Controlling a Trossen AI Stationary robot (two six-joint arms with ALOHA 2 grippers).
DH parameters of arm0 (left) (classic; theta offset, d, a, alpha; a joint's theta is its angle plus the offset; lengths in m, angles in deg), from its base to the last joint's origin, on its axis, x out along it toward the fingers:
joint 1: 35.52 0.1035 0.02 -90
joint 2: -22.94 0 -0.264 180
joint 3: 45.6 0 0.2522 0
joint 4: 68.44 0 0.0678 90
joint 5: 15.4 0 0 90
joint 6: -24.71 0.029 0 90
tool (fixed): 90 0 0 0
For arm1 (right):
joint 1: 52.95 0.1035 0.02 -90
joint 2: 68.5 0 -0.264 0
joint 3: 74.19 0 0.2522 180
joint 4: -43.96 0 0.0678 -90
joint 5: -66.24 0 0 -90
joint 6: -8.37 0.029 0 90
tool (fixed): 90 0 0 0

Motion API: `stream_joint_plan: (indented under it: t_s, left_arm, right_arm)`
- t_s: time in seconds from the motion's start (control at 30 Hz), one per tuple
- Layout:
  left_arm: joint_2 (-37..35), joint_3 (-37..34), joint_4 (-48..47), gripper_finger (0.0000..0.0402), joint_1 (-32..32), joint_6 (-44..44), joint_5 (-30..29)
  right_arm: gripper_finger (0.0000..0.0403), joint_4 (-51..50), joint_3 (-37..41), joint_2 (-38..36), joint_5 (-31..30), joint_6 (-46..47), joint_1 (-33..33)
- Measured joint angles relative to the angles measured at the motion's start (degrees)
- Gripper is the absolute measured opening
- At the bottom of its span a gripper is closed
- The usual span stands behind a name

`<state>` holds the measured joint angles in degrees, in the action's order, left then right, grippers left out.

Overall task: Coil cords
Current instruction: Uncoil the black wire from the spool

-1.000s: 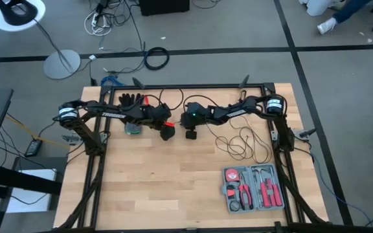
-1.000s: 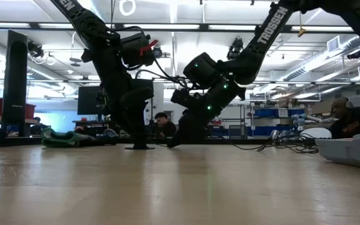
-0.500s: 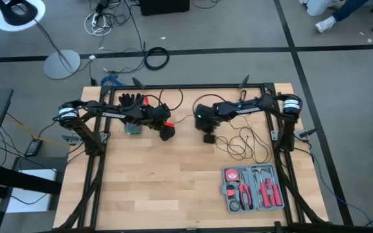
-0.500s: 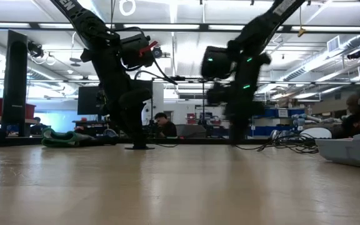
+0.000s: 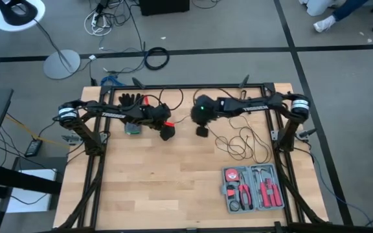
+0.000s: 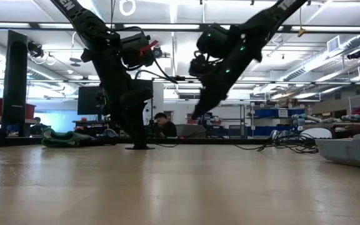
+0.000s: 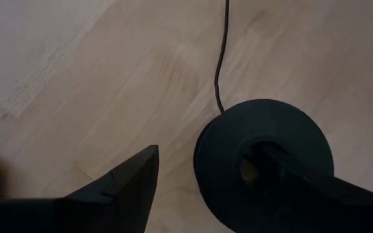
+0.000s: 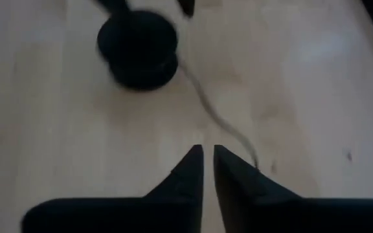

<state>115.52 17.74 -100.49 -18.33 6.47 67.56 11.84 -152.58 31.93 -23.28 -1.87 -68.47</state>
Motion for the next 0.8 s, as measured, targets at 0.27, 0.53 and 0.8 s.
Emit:
stream_joint_plan:
  t_s: [0.27, 0.53, 0.8]
  left_arm:
    - [0.0, 0.0, -0.23, 0.0264, 0.0, 0.0, -0.01]
    - [-0.02, 0.0, -0.02, 0.0264, 0.0, 0.0, -0.03]
    - [-0.02, 0.0, -1.13, 0.0264, -0.04, -0.02, -0.03]
  right_arm:
    - [0.0096, 20.36, -0.02, 8.88, 4.64, -0.13, -2.87]
    - [0.018, 23.1, -8.13, 18.9, 4.46, -3.72, -1.92]
    - [0.0094, 12.39, -12.43, 21.23, 2.64, -7.33, -1.06]
